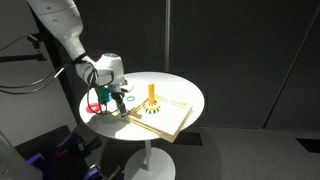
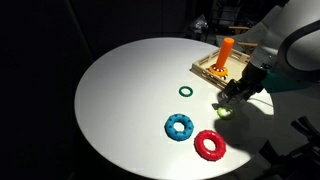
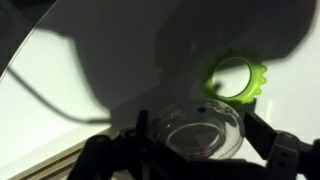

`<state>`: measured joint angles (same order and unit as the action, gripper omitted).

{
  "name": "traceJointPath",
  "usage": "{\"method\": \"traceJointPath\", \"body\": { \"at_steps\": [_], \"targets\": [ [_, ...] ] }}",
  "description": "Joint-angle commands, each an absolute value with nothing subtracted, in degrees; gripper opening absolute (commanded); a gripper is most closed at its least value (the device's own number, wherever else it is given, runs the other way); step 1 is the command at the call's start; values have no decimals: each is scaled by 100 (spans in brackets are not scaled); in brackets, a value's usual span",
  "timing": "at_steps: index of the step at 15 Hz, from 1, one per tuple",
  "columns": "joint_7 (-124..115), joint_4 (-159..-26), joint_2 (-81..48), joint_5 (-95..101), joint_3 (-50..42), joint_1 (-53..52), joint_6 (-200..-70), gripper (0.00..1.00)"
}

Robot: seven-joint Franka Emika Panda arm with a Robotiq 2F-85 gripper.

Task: Remove the circular object from the orange object

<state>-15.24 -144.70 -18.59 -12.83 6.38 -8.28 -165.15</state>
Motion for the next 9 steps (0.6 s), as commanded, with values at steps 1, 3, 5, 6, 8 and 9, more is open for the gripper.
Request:
{"method": "traceJointPath", "body": {
  "at_steps": [1,3,5,6,8,9],
  "targets": [
    [-1535,-14513,-1820,-1168,572,-868,-16543,100],
    [-1503,-14509,-1795,-1204,609,-836,-16484,100],
    [-1452,-14493,-1769,-1261,663,-781,-16377,100],
    [-1372,-14476,-1740,-1343,746,-705,-16241,100],
    [-1219,-14433,-1665,-1516,918,-548,-15884,100],
    [-1160,-14411,-1632,-1580,977,-493,-15696,100]
  ]
}}
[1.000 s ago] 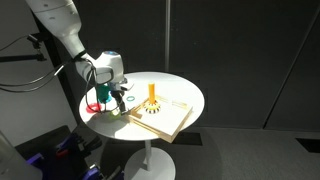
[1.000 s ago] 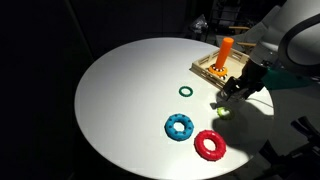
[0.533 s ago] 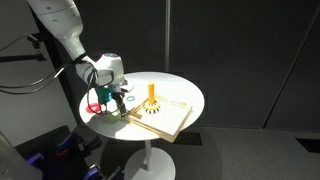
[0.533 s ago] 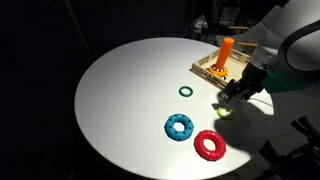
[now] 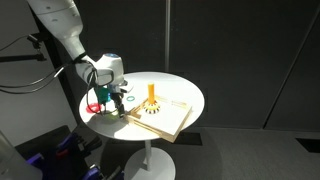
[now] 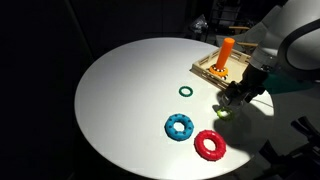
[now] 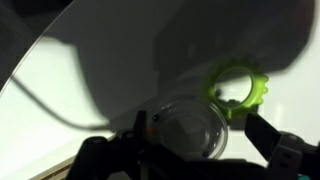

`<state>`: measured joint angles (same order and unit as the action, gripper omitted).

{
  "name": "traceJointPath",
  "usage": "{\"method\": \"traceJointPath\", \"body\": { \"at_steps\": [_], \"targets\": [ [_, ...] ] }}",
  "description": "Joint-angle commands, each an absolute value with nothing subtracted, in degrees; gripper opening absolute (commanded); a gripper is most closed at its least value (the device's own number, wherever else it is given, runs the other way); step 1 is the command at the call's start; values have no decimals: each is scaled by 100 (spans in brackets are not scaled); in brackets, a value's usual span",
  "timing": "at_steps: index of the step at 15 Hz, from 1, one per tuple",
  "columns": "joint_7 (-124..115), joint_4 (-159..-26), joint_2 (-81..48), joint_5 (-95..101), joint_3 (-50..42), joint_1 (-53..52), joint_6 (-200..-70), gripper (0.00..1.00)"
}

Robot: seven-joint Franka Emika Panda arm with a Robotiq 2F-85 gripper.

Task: Remove the circular object from the orange object

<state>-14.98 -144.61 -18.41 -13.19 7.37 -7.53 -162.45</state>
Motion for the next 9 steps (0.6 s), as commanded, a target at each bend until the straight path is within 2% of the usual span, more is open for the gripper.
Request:
{"method": "traceJointPath", "body": {
  "at_steps": [1,5,9],
  "targets": [
    [-1094,-14389,-1590,-1636,1004,-458,-15508,100],
    [-1017,-14333,-1382,-1637,914,-440,-14978,100],
    [-1217,-14340,-1592,-1529,847,-580,-15240,100]
  ]
}}
